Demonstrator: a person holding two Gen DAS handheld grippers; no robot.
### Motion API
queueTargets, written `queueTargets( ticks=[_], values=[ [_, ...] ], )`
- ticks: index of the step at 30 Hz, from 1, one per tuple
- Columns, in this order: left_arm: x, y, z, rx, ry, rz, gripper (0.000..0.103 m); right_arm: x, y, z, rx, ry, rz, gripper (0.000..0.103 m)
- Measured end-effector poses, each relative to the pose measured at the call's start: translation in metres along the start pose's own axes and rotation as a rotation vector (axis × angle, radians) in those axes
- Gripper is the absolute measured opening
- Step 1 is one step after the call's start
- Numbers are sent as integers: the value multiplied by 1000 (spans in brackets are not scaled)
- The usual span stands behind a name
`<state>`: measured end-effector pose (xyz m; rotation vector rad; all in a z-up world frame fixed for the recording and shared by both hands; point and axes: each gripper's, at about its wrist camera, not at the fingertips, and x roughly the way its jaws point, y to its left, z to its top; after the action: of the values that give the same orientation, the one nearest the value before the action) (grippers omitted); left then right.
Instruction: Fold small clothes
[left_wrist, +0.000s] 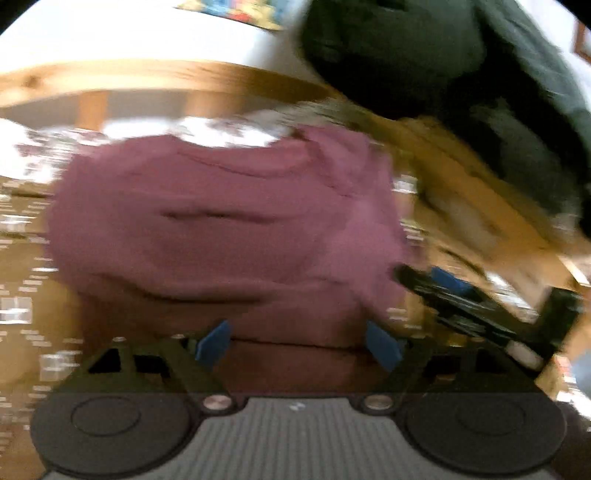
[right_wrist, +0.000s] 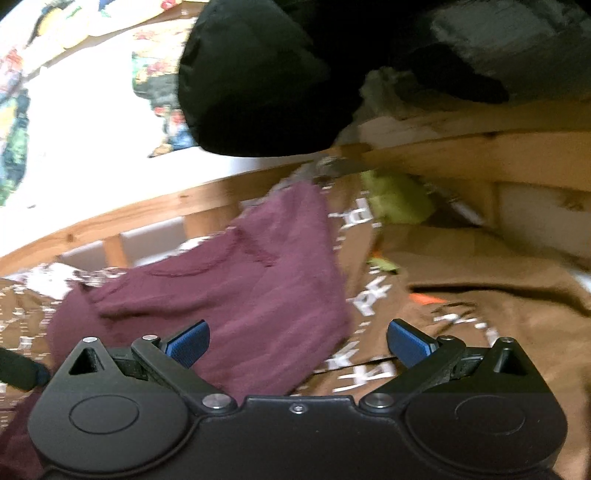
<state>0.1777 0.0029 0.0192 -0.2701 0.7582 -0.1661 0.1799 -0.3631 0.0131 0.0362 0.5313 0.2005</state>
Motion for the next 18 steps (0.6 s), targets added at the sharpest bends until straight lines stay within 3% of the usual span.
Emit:
queueTargets(
  ticks=[5, 7, 11, 14, 16, 18],
  values=[
    [-11, 71, 9, -184, -52, 322, 85, 4, 18, -4, -14, 47, 158, 89],
    [-14, 100, 15, -246, -86, 376, 84, 8, 27, -8, -36, 73, 208, 84],
    [-11, 138, 27, -299, -124, 391, 73, 24, 41, -10, -65, 116, 266, 80],
    [-5, 151, 35, -293, -120, 345, 64, 38, 52, -12, -93, 144, 289, 66],
    [2, 154, 39, -292, -119, 323, 62, 41, 56, -14, -111, 164, 304, 30],
    [8, 155, 40, -302, -120, 313, 61, 38, 59, -16, -134, 146, 309, 12]
  ],
)
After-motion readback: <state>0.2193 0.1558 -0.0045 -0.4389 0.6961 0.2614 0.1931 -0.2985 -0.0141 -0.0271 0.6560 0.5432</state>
